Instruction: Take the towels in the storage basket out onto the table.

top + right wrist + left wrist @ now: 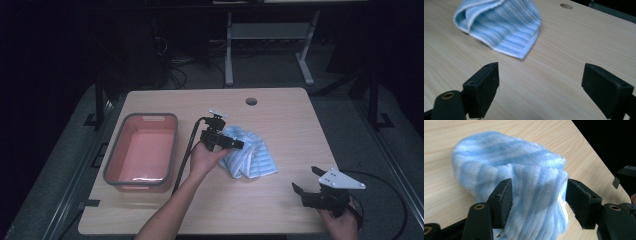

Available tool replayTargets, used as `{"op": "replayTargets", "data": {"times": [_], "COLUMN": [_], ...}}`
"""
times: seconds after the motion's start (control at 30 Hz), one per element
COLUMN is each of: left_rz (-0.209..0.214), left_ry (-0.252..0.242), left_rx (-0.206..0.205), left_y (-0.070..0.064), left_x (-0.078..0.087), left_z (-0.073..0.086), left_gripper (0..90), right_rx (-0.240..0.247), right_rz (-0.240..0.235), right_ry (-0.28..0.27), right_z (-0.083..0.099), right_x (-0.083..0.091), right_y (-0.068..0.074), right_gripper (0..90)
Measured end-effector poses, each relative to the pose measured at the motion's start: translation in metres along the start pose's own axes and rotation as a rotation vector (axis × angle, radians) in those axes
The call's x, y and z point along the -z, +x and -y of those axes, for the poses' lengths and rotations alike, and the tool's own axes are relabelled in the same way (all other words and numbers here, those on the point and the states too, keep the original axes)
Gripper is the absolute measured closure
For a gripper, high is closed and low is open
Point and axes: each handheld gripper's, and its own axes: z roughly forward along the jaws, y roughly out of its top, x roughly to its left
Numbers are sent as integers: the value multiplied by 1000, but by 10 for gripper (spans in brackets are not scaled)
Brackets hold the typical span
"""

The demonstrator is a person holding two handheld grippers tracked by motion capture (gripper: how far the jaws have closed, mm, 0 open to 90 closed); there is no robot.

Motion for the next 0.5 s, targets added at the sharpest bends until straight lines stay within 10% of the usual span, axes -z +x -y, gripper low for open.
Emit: {"op": "replayTargets", "data": {"times": [0.5], "left_rz": [9], "left_ry": [-43], "left_rx": [-48], "left_y": [-8], "left_x": [21], "left_z": [8], "left_gripper": [342], "right_rx": [8], "right_rz": [-3], "right_ry": [8], "right_z": [0], "right_x": [-3], "right_y": [1], "right_gripper": [141]}}
